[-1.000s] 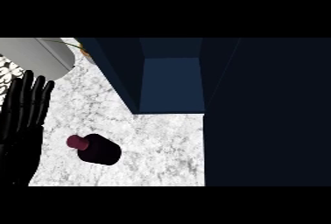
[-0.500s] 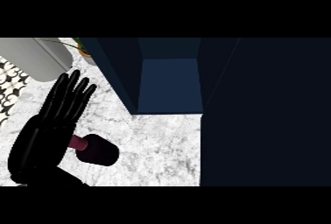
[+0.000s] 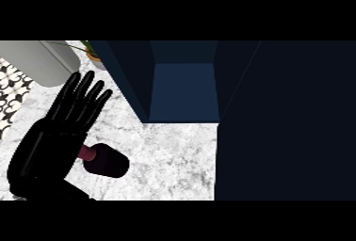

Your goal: Pick up the wine, place it into the cabinet and close the cabinet

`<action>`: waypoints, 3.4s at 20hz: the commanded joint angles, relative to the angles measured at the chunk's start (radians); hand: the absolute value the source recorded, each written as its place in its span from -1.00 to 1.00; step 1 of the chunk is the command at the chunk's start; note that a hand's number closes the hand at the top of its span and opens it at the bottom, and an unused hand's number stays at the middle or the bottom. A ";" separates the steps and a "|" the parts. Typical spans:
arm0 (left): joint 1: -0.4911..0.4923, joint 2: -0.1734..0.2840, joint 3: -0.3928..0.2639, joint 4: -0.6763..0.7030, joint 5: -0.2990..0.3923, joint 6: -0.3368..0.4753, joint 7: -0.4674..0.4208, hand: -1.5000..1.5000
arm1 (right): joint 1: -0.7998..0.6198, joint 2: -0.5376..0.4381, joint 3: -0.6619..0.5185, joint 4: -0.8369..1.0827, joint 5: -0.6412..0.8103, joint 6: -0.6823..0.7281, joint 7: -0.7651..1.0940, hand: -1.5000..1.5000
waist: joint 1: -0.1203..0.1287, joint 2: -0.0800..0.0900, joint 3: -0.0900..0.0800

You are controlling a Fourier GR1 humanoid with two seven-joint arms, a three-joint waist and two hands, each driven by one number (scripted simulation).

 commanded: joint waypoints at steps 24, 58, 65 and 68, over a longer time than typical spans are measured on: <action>0.190 -0.008 0.006 -0.171 -0.068 0.009 0.053 -1.00 | -0.022 0.078 0.004 -0.111 0.036 0.012 0.137 -1.00 | 0.005 -0.002 0.000; 0.177 0.105 0.275 0.557 -0.212 -0.365 -0.466 -1.00 | -0.096 0.115 0.002 -0.058 0.053 0.042 0.172 -1.00 | 0.003 0.000 -0.001; 0.115 0.106 0.276 0.706 -0.265 -0.366 -0.540 -1.00 | -0.149 0.129 0.059 -0.084 0.115 0.001 0.258 -1.00 | 0.004 0.000 -0.001; 0.101 0.109 0.272 0.764 -0.286 -0.382 -0.592 -1.00 | -0.094 0.098 -0.031 -0.147 0.006 0.035 0.261 -1.00 | 0.001 -0.001 -0.001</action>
